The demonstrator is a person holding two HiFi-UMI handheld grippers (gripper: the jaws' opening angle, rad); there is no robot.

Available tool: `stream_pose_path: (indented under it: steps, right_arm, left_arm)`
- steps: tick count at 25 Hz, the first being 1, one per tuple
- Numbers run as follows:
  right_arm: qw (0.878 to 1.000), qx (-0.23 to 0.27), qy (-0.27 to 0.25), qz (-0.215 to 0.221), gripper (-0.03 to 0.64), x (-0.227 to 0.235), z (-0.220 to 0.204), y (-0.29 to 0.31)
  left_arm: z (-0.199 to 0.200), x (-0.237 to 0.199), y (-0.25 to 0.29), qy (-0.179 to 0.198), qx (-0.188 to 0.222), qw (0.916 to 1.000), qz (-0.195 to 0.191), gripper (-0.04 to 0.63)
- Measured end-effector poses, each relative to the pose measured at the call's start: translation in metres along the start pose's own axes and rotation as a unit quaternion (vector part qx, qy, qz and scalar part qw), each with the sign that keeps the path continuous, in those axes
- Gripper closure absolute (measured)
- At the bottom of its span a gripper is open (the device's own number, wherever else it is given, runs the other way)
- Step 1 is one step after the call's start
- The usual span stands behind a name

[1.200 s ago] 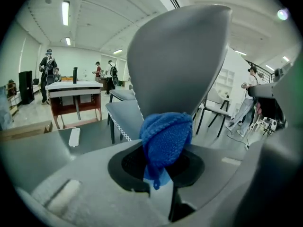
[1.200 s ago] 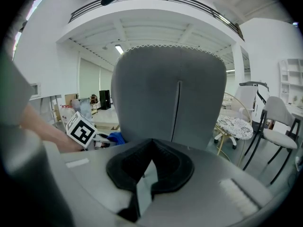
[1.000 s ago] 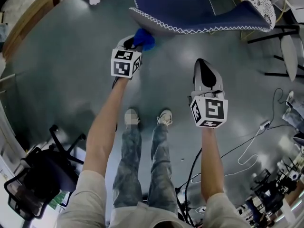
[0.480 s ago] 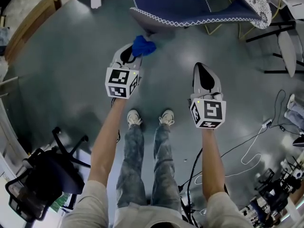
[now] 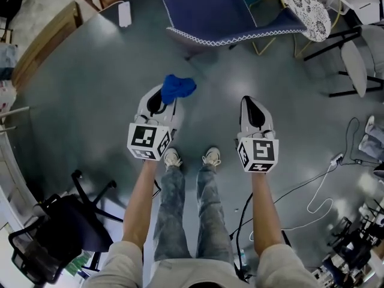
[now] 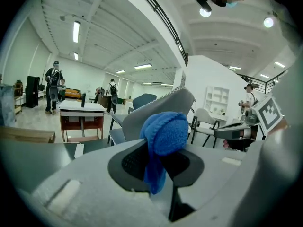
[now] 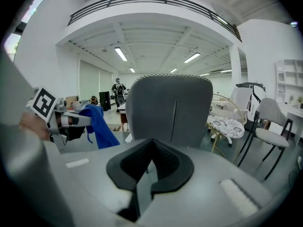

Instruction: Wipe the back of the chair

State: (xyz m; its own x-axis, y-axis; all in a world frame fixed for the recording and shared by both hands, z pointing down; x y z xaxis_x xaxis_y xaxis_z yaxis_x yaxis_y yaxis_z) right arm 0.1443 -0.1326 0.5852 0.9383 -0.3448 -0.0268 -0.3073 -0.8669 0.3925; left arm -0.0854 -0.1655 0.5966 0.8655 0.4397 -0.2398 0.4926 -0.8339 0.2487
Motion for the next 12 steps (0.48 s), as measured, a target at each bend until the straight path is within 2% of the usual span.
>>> stream_pose_path:
  steps: [3, 6, 12]
  right_arm:
    - [1.0, -0.008, 0.015, 0.002, 0.617, -0.007, 0.01, -0.02]
    - [0.999, 0.005, 0.038, 0.008, 0.617, -0.005, 0.028, -0.026]
    - [0.999, 0.022, 0.036, 0.001, 0.617, 0.006, 0.077, -0.049]
  left_arm:
    - [0.019, 0.008, -0.026, -0.002, -0.003, 1.0, 0.003, 0.526]
    - [0.042, 0.008, -0.035, 0.006, 0.006, 0.9999, 0.01, 0.526]
    - [0.093, 0.014, -0.052, 0.01, 0.016, 0.9996, 0.023, 0.526]
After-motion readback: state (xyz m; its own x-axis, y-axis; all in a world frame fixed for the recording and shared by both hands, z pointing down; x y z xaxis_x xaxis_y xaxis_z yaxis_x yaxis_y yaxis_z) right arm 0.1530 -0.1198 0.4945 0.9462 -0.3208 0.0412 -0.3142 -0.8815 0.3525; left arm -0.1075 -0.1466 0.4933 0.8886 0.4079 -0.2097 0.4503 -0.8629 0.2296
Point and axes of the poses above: the fingertips, and each gripper's own axes: y forward along the fingers, x to its right, z out of its top, the point moved 3 cm from there along -y, backward along the fingers, and after that the axes turned 3 degrees about x, right-handed, at the moved point
